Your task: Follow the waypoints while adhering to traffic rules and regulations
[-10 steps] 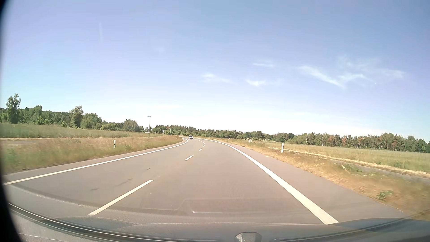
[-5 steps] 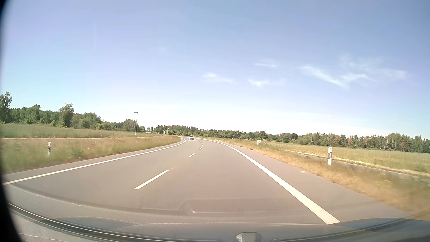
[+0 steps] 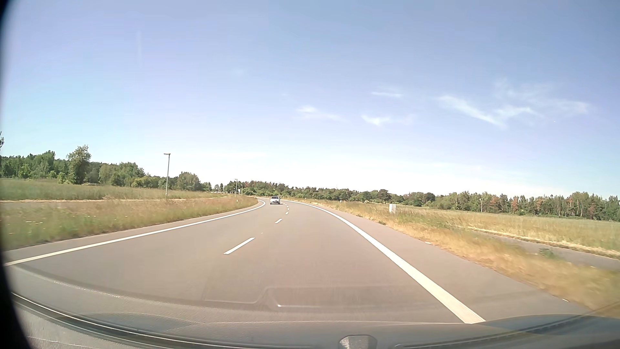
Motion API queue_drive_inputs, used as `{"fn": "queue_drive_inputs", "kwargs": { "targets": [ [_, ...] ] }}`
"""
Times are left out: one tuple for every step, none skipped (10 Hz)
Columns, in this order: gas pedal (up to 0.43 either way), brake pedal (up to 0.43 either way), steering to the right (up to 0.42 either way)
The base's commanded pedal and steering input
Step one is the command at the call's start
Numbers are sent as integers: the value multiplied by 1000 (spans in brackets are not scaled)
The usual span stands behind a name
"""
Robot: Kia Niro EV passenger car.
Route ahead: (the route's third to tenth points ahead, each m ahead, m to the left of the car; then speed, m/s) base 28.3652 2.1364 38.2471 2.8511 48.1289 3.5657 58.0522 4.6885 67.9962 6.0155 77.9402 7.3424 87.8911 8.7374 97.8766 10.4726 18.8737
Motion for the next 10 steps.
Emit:
{"fn": "queue_drive_inputs", "kwargs": {
  "targets": [
    [87, 24, -4],
    [87, 24, -4],
    [87, 24, -4],
    [87, 24, -5],
    [87, 24, -4],
    [87, 24, -4],
    [87, 24, -4],
    [87, 24, -4],
    [87, 24, -5],
    [87, 24, -5]
  ]
}}
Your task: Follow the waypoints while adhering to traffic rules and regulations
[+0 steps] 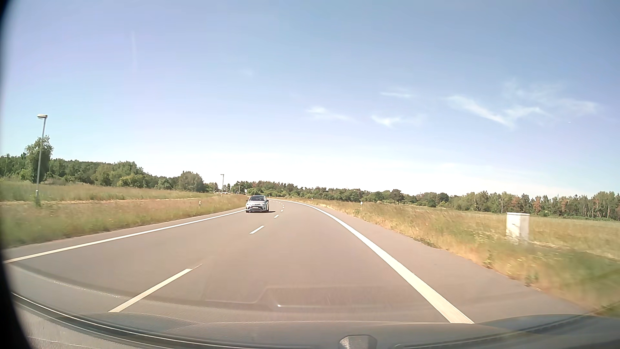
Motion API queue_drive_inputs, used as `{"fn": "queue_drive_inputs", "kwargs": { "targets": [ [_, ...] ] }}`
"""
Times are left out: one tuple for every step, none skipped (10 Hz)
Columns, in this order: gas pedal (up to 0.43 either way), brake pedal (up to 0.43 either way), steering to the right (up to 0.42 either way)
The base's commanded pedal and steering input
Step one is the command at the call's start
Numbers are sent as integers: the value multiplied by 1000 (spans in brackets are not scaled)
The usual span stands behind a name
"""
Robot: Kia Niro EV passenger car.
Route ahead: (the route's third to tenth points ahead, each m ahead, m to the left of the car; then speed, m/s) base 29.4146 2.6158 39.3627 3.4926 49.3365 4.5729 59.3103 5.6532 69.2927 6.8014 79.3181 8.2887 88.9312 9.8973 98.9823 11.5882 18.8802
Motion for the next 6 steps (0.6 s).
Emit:
{"fn": "queue_drive_inputs", "kwargs": {
  "targets": [
    [87, 24, -5],
    [87, 24, -7],
    [87, 24, -9],
    [87, 24, -13],
    [87, 24, -16],
    [87, 24, -19]
  ]
}}
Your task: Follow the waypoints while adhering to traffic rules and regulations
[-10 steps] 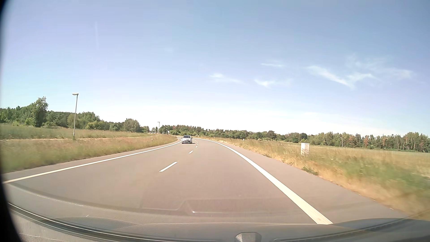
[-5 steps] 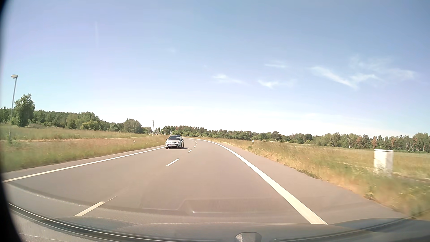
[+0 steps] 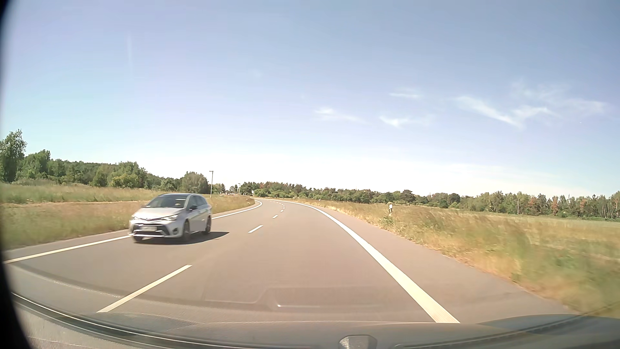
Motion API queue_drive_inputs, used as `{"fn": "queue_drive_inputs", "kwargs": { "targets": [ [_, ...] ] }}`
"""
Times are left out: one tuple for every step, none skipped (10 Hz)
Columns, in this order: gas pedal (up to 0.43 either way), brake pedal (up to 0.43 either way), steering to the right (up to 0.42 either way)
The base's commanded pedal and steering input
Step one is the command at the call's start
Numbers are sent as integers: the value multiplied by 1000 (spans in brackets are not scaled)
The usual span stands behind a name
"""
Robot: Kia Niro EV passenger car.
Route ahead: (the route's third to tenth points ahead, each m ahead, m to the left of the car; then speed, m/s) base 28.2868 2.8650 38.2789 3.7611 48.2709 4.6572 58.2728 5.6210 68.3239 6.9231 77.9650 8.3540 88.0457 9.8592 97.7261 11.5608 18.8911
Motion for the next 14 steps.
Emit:
{"fn": "queue_drive_inputs", "kwargs": {
  "targets": [
    [87, 24, -19],
    [87, 24, -19],
    [87, 24, -18],
    [87, 24, -19],
    [87, 24, -17],
    [87, 24, -12],
    [87, 24, -11],
    [87, 24, -11],
    [87, 24, -10],
    [87, 24, -9],
    [87, 24, -9],
    [87, 24, -7],
    [87, 24, -7],
    [87, 24, -7]
  ]
}}
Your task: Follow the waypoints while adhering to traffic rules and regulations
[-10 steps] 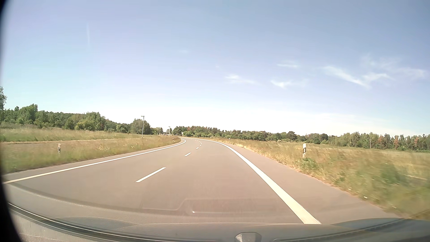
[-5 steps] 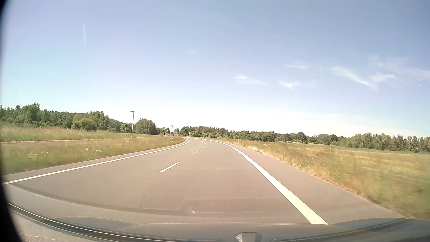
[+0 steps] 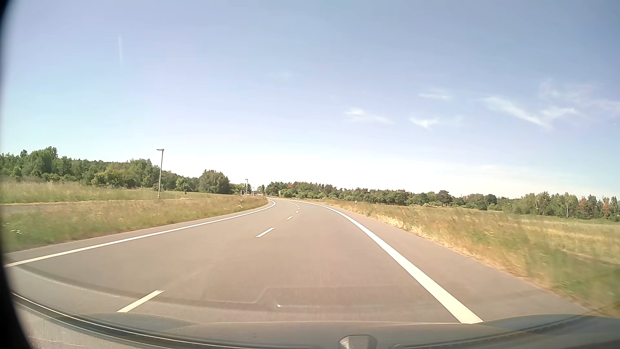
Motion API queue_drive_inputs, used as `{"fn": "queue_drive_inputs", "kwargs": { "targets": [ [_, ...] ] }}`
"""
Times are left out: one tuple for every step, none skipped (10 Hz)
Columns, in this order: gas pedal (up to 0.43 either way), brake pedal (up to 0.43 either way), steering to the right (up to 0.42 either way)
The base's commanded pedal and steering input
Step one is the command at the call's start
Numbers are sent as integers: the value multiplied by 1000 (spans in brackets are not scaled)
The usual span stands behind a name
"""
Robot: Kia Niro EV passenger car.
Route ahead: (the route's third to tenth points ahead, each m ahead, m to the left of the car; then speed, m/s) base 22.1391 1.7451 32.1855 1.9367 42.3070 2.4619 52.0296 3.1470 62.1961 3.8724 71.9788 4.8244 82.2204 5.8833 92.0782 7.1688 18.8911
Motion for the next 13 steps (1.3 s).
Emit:
{"fn": "queue_drive_inputs", "kwargs": {
  "targets": [
    [87, 24, -6],
    [87, 18, -5],
    [87, 24, -5],
    [87, 24, -5],
    [87, 24, -5],
    [87, 24, -5],
    [87, 24, -6],
    [87, 24, -6],
    [87, 24, -6],
    [87, 24, -6],
    [87, 24, -6],
    [87, 24, -6],
    [87, 24, -6]
  ]
}}
